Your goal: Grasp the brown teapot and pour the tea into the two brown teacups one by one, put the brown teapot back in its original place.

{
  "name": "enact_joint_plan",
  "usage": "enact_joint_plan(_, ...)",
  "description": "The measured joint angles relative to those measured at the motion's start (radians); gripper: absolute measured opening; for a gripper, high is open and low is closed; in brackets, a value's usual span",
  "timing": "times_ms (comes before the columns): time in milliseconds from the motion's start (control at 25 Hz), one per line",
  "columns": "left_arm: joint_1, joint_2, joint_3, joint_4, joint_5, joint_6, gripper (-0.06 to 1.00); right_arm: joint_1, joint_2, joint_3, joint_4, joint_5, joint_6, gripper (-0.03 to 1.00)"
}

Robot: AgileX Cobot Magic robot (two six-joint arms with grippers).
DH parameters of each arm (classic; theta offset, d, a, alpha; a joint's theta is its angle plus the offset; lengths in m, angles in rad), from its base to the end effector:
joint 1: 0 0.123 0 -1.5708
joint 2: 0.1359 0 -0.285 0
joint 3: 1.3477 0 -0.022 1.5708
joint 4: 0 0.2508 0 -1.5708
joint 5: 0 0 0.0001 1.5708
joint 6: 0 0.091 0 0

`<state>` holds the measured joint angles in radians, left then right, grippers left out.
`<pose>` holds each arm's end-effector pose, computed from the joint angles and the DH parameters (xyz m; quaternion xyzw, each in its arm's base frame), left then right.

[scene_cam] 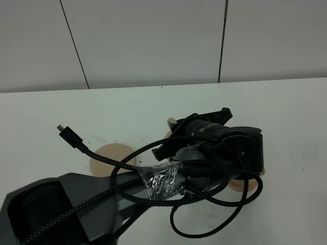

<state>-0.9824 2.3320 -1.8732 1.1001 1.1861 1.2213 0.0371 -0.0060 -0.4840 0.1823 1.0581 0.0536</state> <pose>0.3302 -0.3594 0.1822 -0.8477 -0.2131 -0.4830 0.0523 -0.0050 0.0142 0.2741 0.0041 0.8516 0.1143 0.5116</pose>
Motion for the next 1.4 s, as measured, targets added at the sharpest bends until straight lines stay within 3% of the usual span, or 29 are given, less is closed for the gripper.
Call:
enact_joint_plan(1120,0.063,-0.057,0.000,-0.179,0.000,-0.037,0.17,0.000,0.000,0.000,0.000,0.000,0.000,0.24)
enact_joint_plan(1240,0.078,-0.073,0.000,-0.231,0.000,-0.048,0.17,0.000,0.000,0.000,0.000,0.000,0.000,0.24)
enact_joint_plan(1400,0.121,-0.113,0.000,-0.361,0.000,-0.058,0.17,0.000,0.000,0.000,0.000,0.000,0.000,0.24)
